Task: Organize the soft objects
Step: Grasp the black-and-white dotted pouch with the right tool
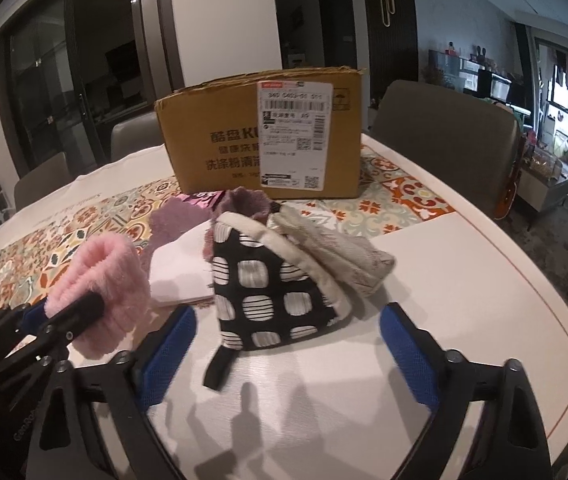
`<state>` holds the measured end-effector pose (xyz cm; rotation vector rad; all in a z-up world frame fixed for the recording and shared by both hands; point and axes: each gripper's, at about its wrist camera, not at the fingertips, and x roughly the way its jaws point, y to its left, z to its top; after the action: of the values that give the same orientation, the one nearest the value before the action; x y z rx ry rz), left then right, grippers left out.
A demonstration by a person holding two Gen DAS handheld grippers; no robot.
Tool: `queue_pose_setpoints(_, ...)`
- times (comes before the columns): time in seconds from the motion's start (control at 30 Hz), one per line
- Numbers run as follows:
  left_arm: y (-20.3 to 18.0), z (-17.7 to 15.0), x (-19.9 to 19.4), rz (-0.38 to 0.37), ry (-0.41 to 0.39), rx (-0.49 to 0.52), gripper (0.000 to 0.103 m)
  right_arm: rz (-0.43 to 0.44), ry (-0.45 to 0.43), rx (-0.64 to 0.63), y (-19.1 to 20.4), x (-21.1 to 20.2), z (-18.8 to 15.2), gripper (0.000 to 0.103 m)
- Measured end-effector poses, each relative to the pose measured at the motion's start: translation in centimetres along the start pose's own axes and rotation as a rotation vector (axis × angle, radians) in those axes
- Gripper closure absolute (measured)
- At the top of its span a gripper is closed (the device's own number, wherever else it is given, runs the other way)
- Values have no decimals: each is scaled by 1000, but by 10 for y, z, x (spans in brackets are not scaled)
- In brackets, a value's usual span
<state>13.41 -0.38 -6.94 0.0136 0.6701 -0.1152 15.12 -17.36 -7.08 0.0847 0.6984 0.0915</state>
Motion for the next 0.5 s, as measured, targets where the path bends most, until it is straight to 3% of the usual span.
queue_pose_setpoints(0.27, 22, -1, 8, 21, 8, -35, 78, -82, -2, -27, 26, 17, -1, 12)
queue_pose_setpoints(0.5, 25, -2, 14, 13, 23, -43, 78, -142, 76, -11, 33, 43, -4, 22)
